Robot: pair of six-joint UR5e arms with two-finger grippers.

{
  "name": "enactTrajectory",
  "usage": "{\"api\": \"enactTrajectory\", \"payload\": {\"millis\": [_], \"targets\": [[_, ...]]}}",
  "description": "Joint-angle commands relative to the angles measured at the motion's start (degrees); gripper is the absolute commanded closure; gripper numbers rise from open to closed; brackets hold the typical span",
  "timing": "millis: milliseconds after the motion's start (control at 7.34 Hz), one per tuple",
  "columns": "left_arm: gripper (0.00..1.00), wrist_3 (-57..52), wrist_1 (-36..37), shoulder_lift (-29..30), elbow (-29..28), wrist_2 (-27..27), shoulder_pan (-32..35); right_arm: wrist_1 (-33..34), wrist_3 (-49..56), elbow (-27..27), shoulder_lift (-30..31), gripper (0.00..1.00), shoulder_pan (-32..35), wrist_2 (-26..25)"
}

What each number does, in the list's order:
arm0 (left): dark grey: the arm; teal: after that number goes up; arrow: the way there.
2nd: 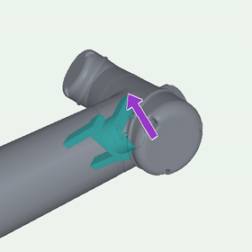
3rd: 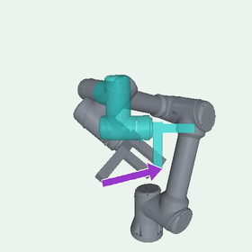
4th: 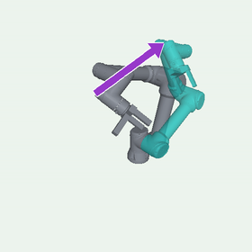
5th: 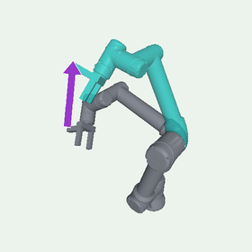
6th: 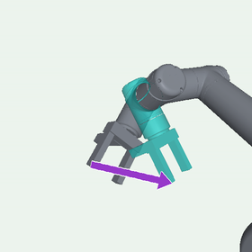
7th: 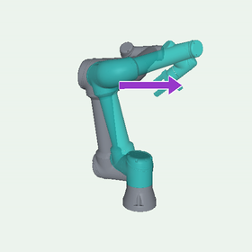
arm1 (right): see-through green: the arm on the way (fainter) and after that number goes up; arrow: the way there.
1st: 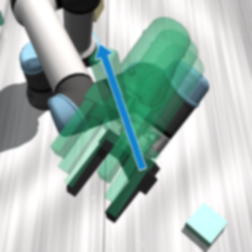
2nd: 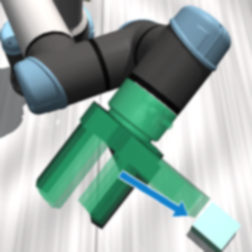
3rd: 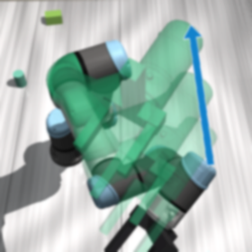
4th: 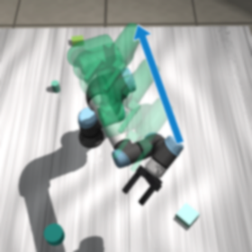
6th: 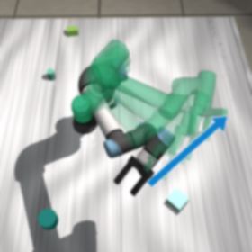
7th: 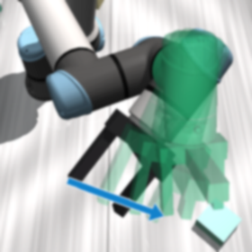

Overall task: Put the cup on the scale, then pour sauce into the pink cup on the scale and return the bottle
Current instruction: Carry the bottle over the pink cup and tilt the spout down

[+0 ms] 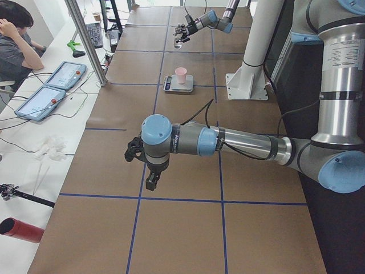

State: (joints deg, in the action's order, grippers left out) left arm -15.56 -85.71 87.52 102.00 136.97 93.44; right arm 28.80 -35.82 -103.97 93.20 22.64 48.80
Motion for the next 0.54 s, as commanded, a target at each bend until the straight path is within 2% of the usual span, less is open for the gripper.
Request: {"api": "enactTrajectory", "payload": {"millis": [0,136,272,408], "targets": [[0.00,0.0,0.0,0.0,0.0,0.0,0.0,15.2,4.5,-0.4,-7.9,1.00,1.4,0.0],[0.00,0.0,0.0,0.0,0.0,0.0,0.0,27.7,8.4,0.1,-15.5,1.00,0.9,-0.9],[0.00,0.0,0.0,0.0,0.0,0.0,0.0,37.6,12.7,0.2,-23.4,1.00,0.3,-3.9],[0.00,0.0,0.1,0.0,0.0,0.0,0.0,47.4,13.0,0.6,-28.4,1.00,-2.7,-8.2]]}}
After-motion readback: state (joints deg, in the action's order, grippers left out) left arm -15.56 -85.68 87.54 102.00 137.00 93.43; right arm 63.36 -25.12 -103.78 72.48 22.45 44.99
